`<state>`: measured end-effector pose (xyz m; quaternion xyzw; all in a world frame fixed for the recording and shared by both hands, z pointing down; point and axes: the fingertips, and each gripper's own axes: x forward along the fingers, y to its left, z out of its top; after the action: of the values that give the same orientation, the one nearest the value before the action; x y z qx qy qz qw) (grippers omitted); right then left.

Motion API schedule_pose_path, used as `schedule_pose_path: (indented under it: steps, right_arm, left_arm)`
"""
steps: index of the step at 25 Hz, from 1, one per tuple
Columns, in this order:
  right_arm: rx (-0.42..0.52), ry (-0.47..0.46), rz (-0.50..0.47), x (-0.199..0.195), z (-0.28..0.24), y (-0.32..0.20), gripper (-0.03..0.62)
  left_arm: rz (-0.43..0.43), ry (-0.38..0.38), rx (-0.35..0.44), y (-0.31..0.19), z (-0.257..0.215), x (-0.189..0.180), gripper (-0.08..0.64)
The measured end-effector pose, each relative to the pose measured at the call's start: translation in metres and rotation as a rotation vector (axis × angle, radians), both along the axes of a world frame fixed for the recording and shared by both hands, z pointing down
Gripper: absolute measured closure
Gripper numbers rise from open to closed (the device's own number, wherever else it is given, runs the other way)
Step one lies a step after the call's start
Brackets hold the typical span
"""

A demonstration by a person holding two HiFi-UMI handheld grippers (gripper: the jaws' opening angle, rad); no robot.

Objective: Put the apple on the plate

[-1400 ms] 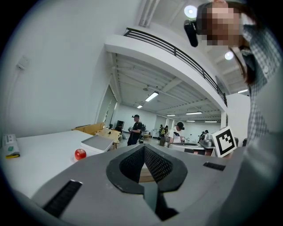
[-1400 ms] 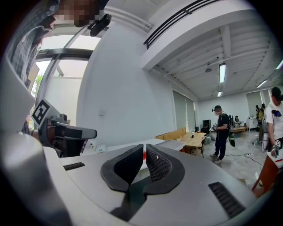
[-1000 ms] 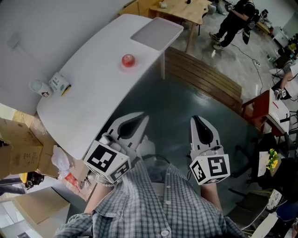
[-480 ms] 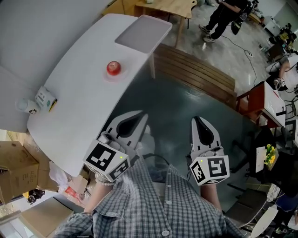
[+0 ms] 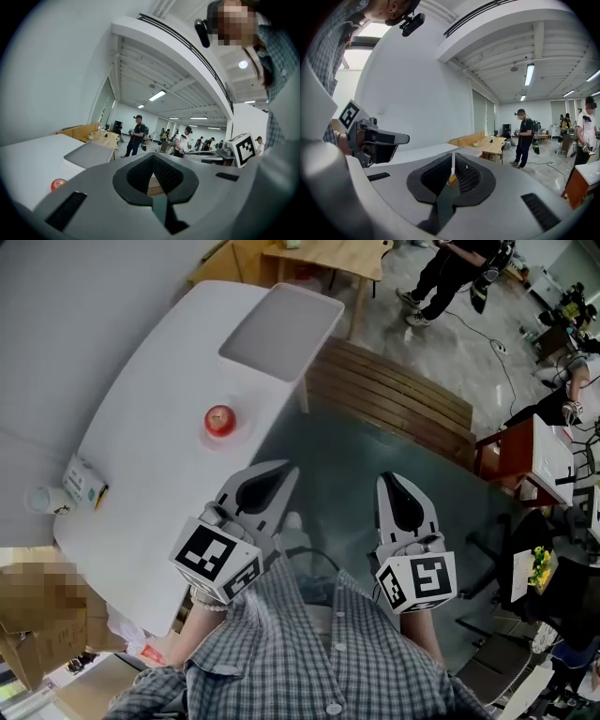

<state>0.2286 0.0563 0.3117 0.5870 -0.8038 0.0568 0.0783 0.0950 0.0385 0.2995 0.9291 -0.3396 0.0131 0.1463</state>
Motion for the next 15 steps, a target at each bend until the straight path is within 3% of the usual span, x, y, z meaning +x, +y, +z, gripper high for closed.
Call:
schedule_pose_path:
  steps: [8,15]
  right_arm:
    - [0.006,0.022,-0.019,-0.01,-0.005,-0.08,0.558]
    - [-0.017,0.034,-0.052,-0.026,0.001,-0.113,0.558]
  left_arm:
    - [-0.023,-0.002,0.01,-0.08,-0.002,-0.016,0.551]
    - [-0.081,0.007,0.0,-0.111,0.001,-0.04,0.551]
